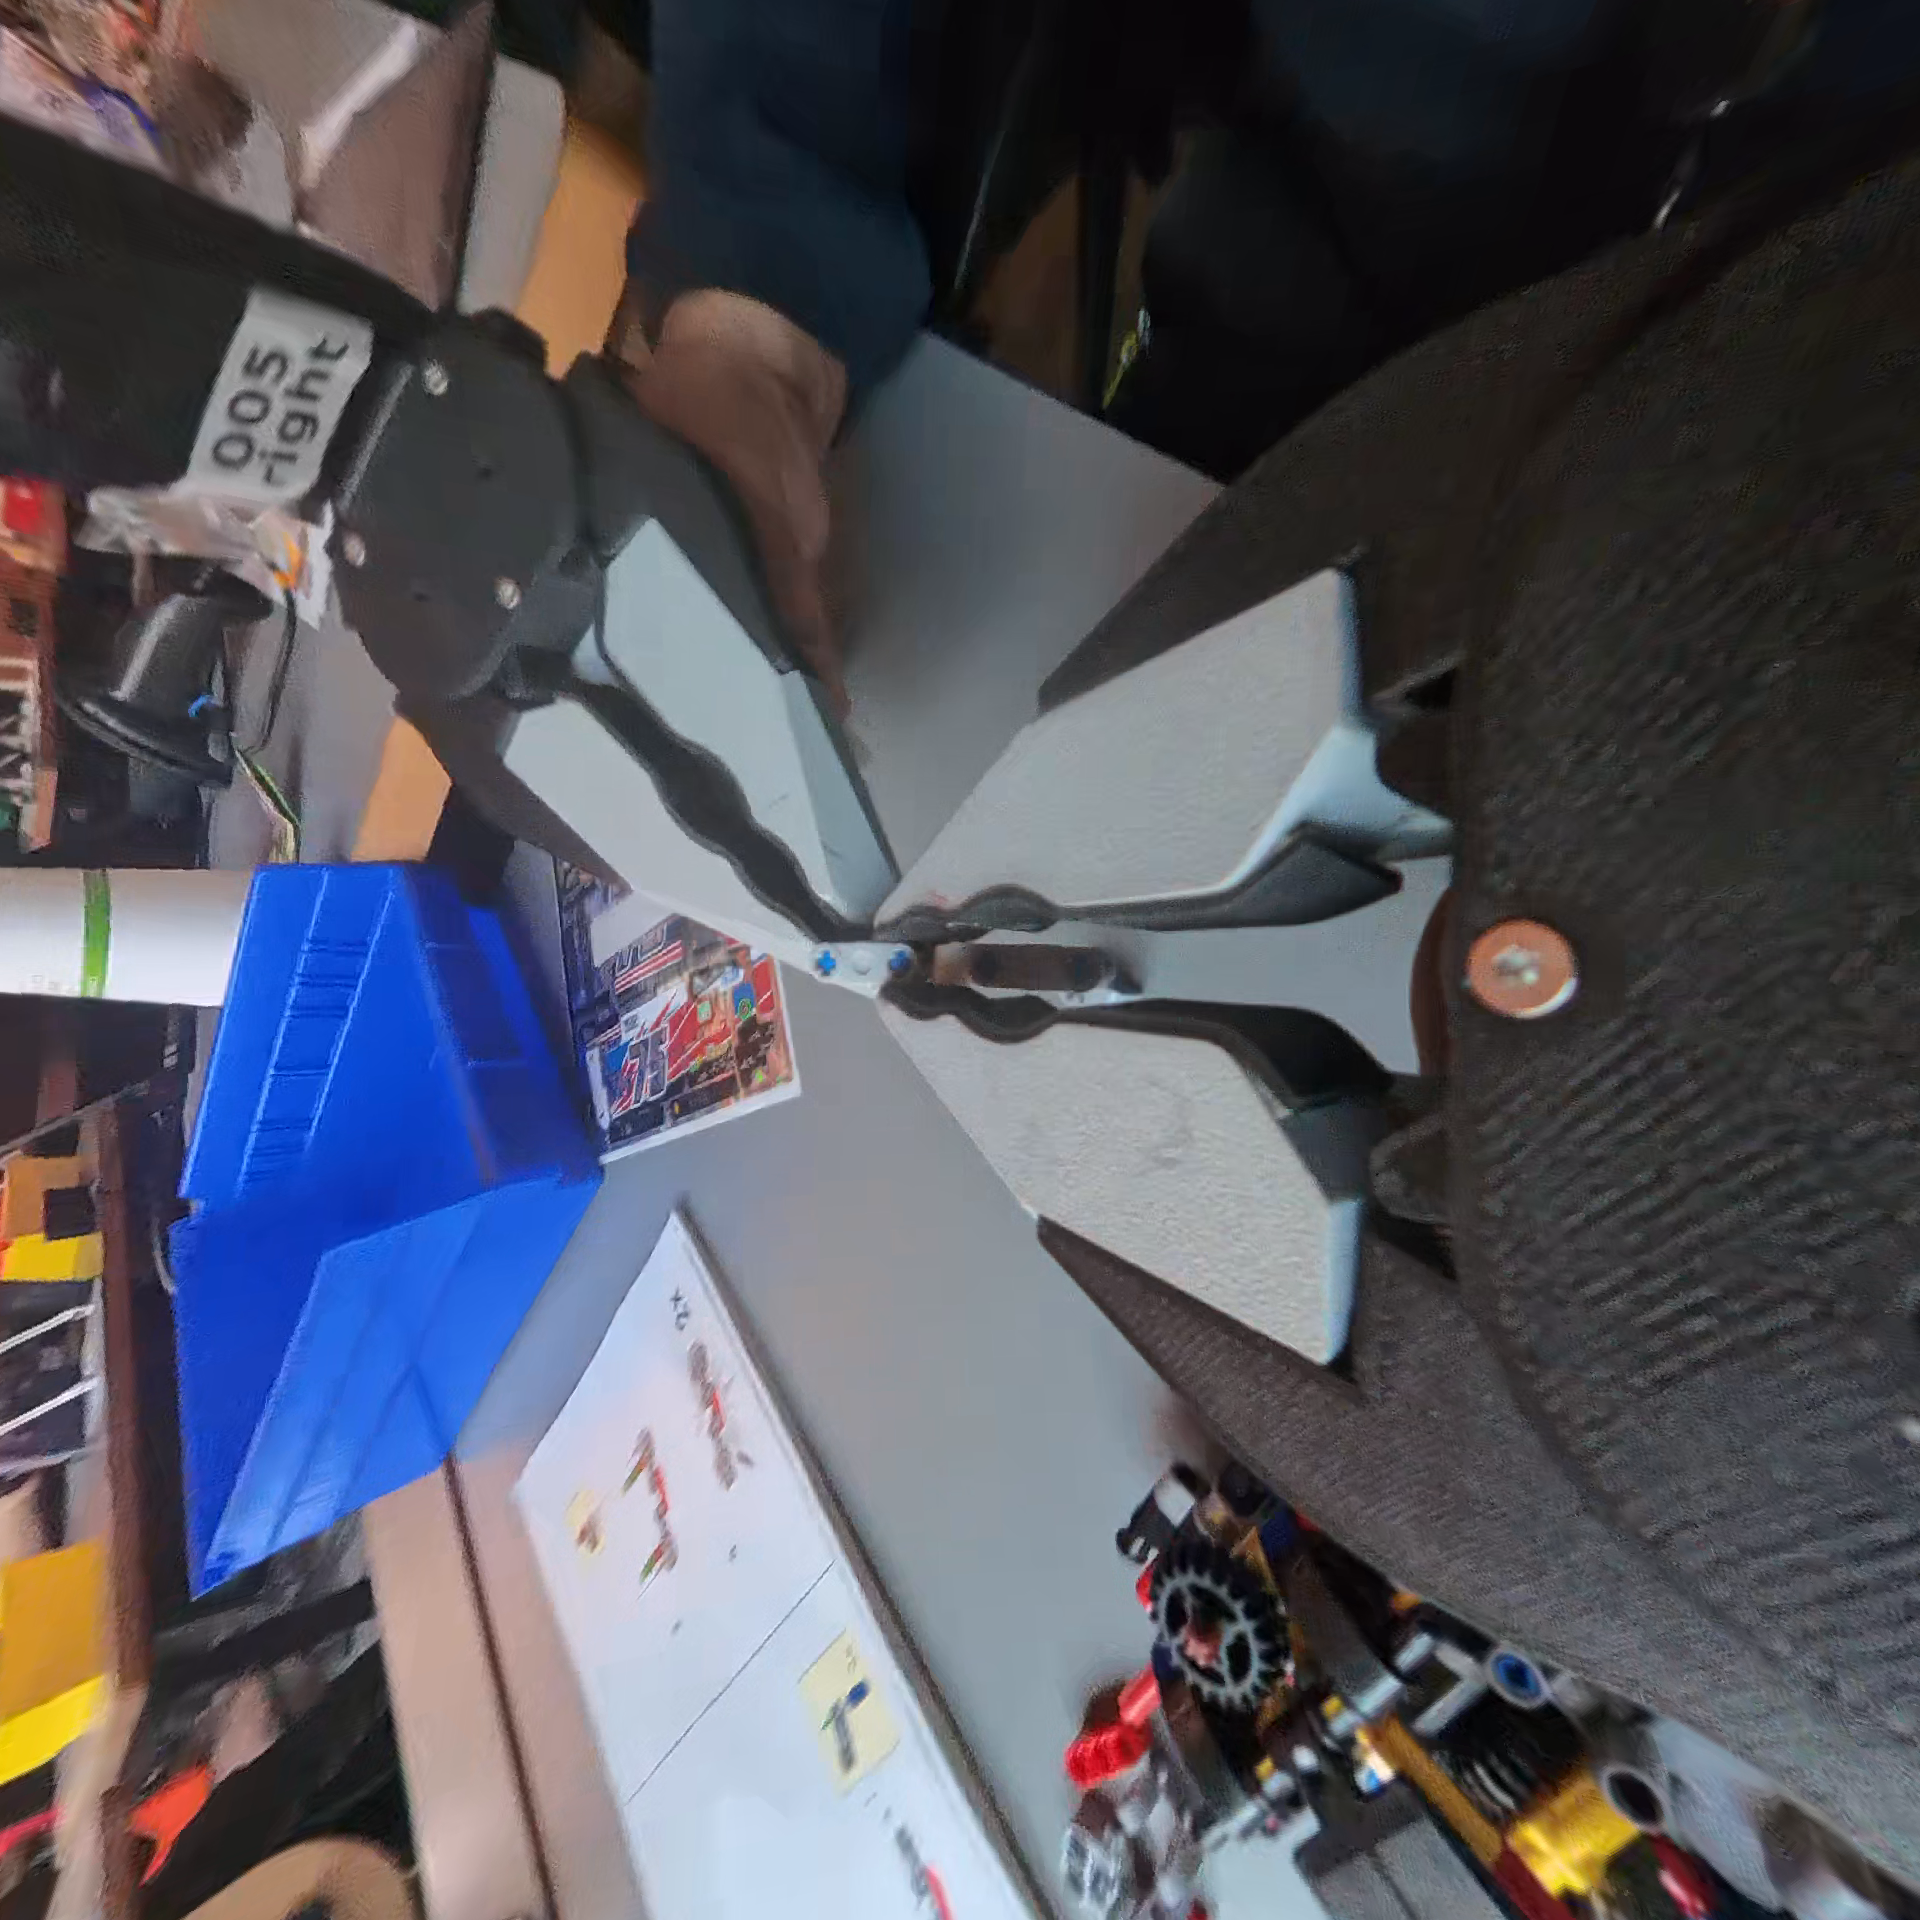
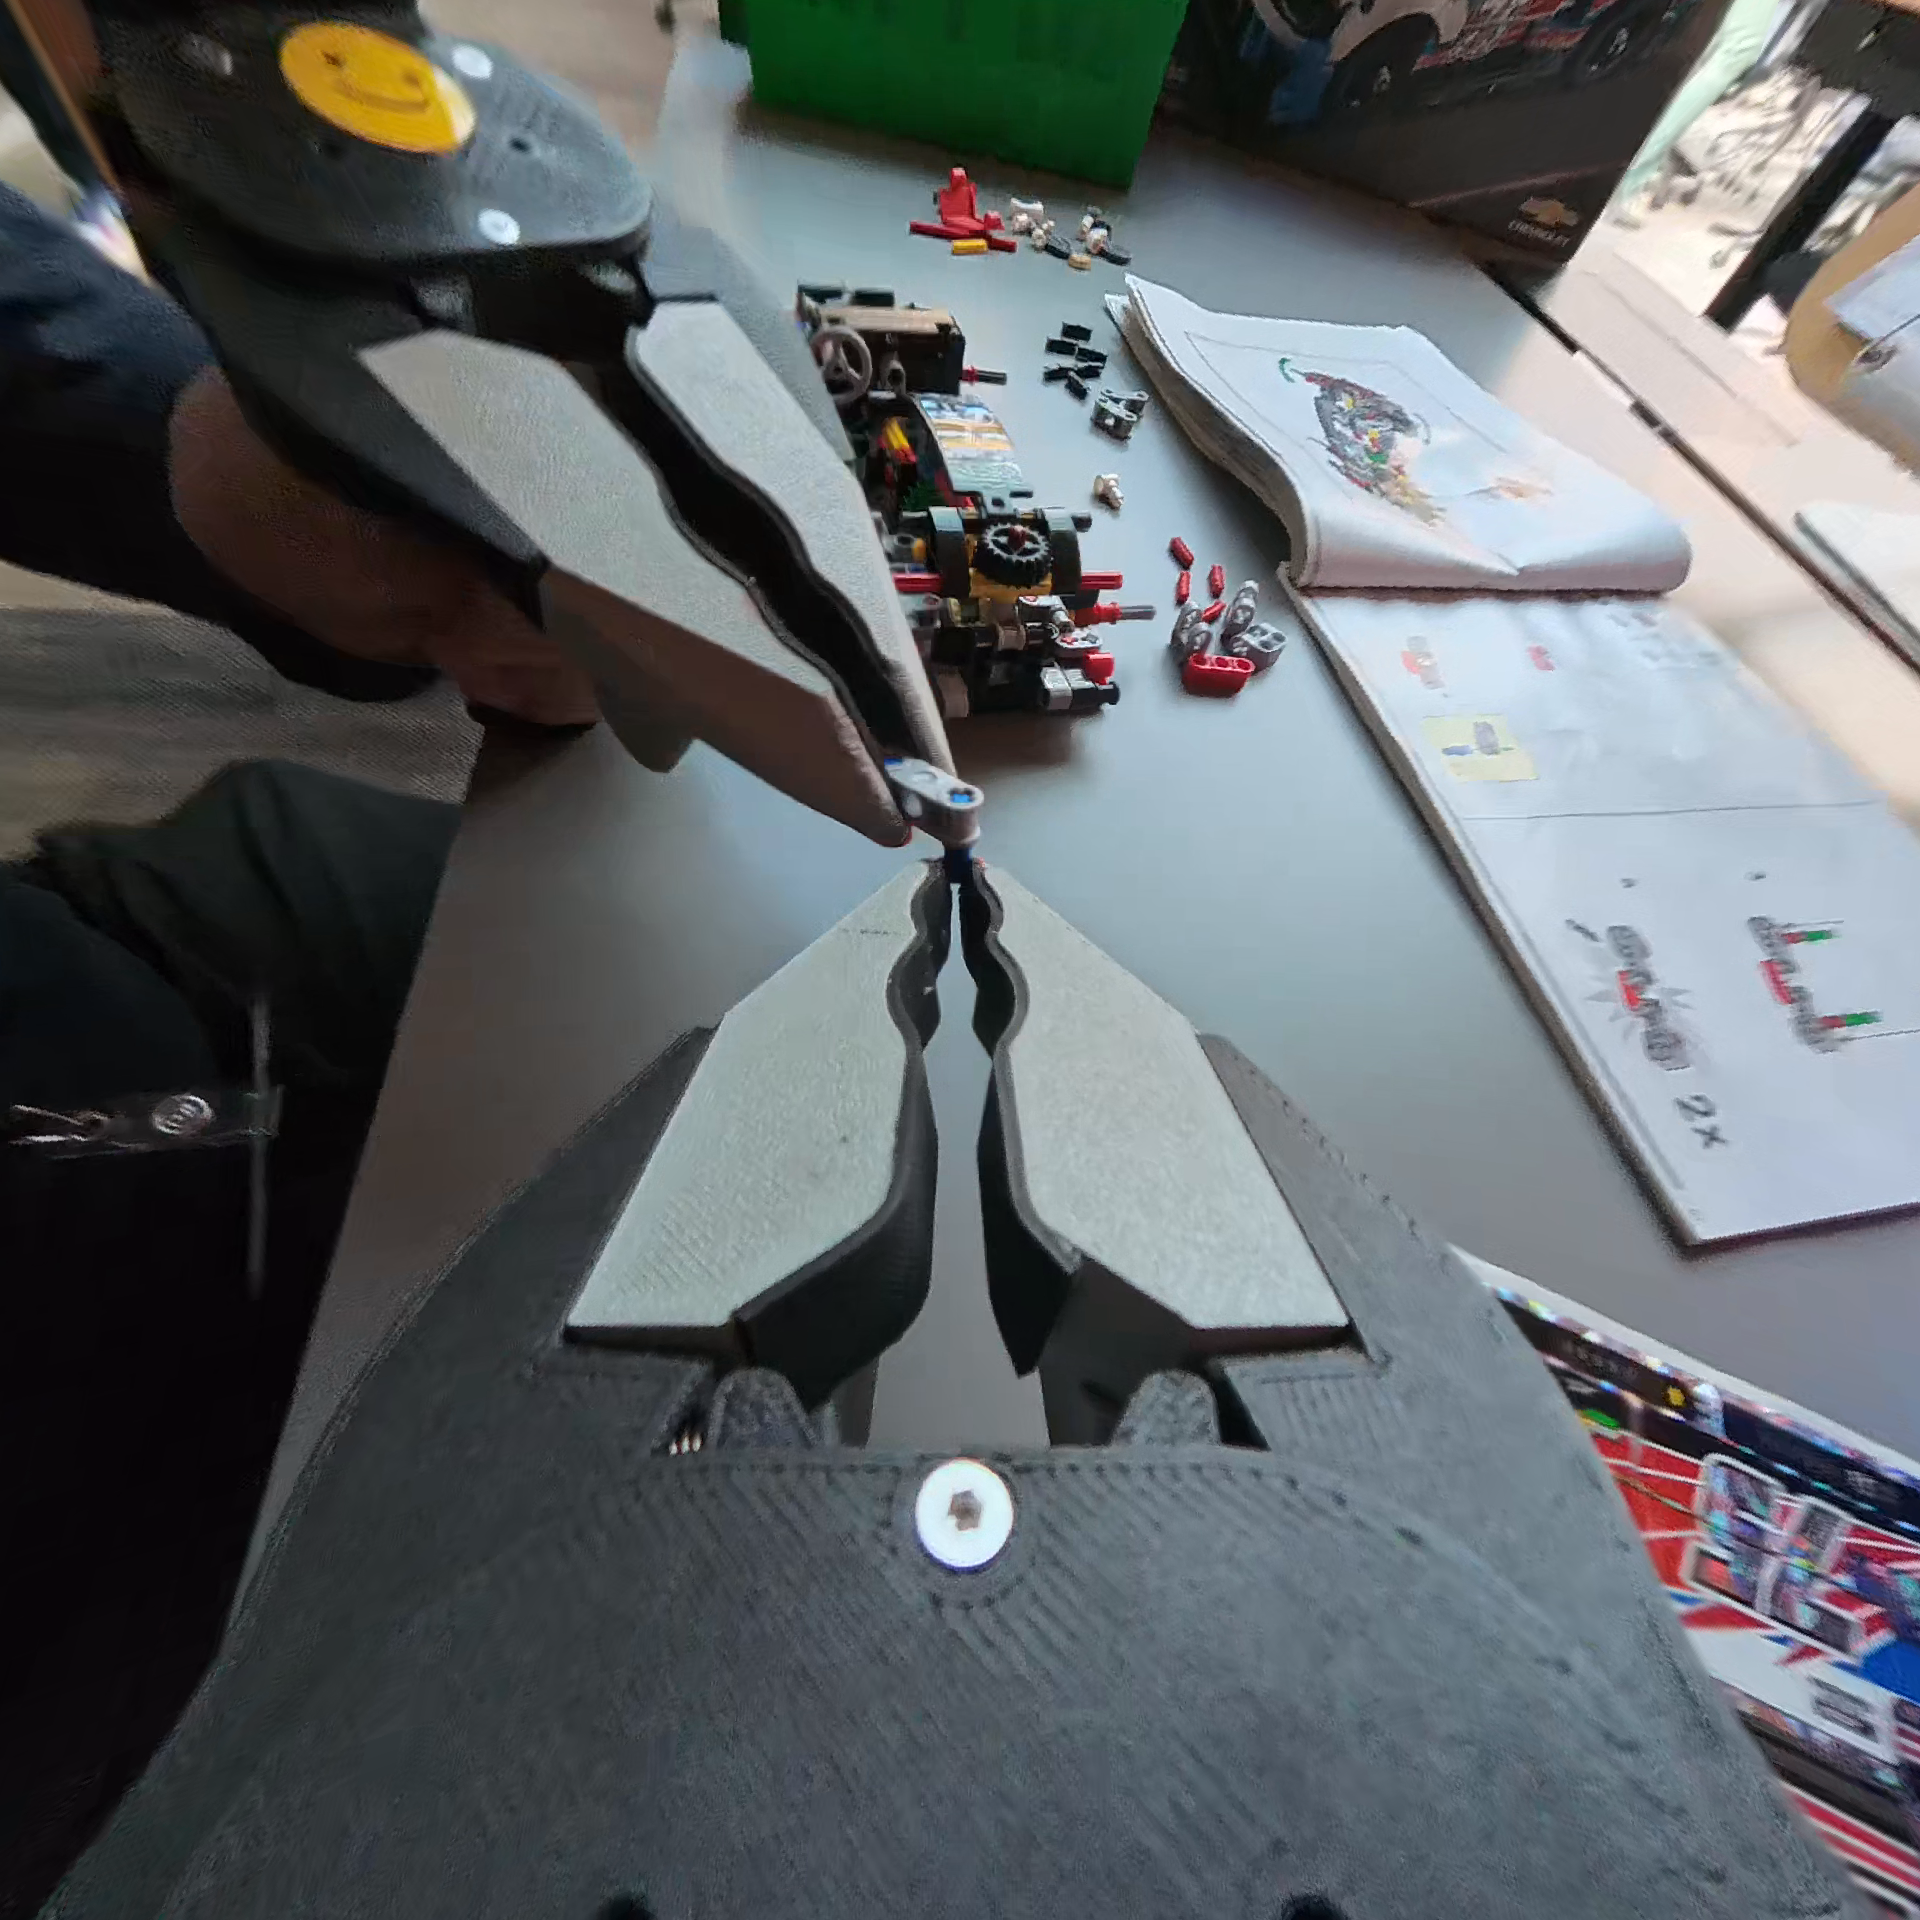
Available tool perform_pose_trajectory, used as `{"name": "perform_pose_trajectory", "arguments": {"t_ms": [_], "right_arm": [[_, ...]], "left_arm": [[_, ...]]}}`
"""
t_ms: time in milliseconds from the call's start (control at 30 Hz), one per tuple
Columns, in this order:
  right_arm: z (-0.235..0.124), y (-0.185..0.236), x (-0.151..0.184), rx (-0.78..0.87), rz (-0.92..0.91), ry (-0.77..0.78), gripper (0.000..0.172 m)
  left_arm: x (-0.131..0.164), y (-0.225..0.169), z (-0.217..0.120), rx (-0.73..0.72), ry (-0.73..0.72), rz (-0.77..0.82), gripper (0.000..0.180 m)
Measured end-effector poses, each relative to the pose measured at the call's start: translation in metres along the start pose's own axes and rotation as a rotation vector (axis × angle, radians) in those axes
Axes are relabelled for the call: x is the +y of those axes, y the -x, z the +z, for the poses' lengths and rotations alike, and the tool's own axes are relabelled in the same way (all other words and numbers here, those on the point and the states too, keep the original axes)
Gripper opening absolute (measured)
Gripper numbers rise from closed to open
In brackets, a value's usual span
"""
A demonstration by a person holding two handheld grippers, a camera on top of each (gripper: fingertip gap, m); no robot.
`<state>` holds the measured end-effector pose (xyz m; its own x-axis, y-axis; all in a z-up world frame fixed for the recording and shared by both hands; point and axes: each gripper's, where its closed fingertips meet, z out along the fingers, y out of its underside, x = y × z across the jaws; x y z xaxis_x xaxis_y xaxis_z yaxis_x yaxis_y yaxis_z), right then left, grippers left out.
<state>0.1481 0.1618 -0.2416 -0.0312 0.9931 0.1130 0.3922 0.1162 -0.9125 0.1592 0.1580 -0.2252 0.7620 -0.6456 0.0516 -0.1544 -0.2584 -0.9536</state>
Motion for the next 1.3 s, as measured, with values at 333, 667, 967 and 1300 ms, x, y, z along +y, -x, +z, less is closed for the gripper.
{"name": "perform_pose_trajectory", "arguments": {"t_ms": [333,667,967,1300], "right_arm": [[-0.009,-0.014,-0.004,0.051,0.072,-0.068,0.000],[-0.006,-0.010,0.006,0.069,-0.017,0.000,0.000],[-0.013,-0.003,-0.008,0.032,-0.030,-0.105,0.001],[-0.012,0.005,-0.016,0.005,-0.019,-0.138,0.006]], "left_arm": [[-0.018,-0.019,-0.012,-0.224,-0.101,0.628,0.003],[-0.009,0.004,-0.008,-0.152,-0.033,0.329,0.004],[-0.003,0.004,-0.005,-0.036,-0.025,0.126,0.004],[-0.005,-0.003,-0.003,0.235,-0.058,-0.369,0.005]]}}
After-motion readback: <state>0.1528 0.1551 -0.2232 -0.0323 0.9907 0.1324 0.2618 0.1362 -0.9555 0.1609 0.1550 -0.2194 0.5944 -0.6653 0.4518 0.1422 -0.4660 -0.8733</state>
